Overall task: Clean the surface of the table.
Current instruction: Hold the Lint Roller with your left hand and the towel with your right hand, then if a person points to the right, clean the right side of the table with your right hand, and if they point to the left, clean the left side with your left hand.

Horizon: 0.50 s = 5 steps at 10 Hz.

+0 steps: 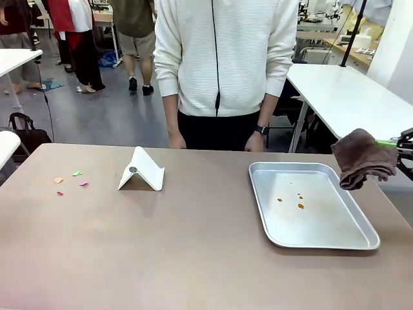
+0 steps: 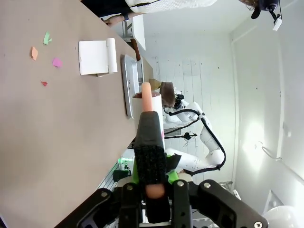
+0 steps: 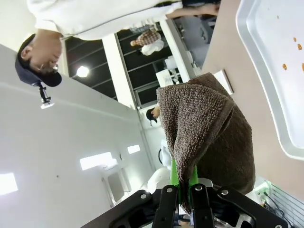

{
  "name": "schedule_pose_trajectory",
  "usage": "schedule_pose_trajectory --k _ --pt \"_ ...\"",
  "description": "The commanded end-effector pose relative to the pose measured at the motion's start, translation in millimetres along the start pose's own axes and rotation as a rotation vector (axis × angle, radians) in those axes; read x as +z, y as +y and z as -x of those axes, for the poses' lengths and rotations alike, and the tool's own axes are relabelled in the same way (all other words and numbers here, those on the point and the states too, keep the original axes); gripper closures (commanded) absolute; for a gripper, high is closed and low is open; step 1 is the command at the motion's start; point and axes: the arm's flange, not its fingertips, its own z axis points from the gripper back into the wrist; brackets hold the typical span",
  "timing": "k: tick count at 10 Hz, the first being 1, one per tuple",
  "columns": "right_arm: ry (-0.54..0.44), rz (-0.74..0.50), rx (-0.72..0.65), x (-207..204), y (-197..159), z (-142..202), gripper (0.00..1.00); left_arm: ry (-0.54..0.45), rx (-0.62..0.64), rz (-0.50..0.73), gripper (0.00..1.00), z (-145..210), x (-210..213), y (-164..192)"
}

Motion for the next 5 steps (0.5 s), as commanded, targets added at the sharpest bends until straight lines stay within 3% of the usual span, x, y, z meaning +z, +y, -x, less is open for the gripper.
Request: schedule_pose_trajectory --k 1,5 --pt "0.048 0.014 -0.003 0.5 1.8 2.9 1.00 -0.014 0.004 0.007 1.00 6.1 -1.8 -8.1" --pt "0.048 0.014 -0.003 0.5 1.8 2.9 1.00 -0.014 0.004 0.007 1.00 6.1 -1.8 -8.1"
